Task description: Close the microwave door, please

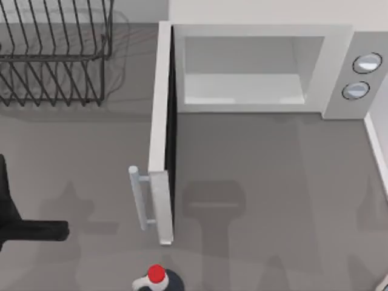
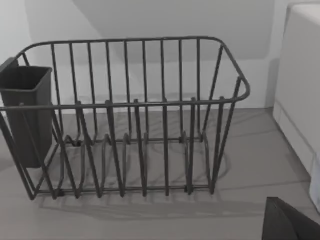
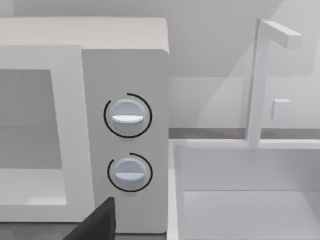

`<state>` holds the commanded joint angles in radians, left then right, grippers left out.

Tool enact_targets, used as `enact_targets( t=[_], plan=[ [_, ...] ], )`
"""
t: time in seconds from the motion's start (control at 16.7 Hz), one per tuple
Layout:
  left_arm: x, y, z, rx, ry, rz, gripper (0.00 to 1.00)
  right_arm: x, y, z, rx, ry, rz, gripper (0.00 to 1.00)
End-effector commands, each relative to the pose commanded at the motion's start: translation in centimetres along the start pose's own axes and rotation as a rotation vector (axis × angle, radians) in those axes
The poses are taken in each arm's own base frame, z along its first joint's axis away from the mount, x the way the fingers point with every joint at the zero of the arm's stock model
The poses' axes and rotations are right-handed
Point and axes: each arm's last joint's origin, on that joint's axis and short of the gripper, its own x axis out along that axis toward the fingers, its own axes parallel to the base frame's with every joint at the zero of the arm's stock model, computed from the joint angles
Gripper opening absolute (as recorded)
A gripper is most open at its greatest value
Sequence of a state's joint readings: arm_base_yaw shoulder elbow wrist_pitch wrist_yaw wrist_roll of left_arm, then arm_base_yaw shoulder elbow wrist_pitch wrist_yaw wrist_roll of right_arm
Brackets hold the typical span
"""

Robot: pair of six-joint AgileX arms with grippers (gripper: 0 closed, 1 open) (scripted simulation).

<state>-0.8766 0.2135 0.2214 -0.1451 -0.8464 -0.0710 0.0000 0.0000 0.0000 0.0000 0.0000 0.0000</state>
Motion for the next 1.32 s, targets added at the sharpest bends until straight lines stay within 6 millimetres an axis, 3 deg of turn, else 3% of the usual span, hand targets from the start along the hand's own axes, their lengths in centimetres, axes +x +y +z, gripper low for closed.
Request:
enact_targets(
  t=[0.24,0.48,0.84,1.32],
  plan=[
    [1.7,-1.4,2.3,0.043,0.166,-0.029,0.0,0.0,0.0,0.0,0.0,0.0,0.0,1.0],
    [4.8,-3.0,4.2,0.046,0.378,-0.038,0.0,0.0,0.0,0.0,0.0,0.0,0.0,1.0],
    [9.6,-4.3,5.0,-0.017,0.658,-0.012,0.0,0.0,0.0,0.0,0.0,0.0,0.0,1.0],
    [10.3,-4.4,4.5,-0.028,0.694,-0.009,0.0,0.0,0.0,0.0,0.0,0.0,0.0,1.0]
  ],
)
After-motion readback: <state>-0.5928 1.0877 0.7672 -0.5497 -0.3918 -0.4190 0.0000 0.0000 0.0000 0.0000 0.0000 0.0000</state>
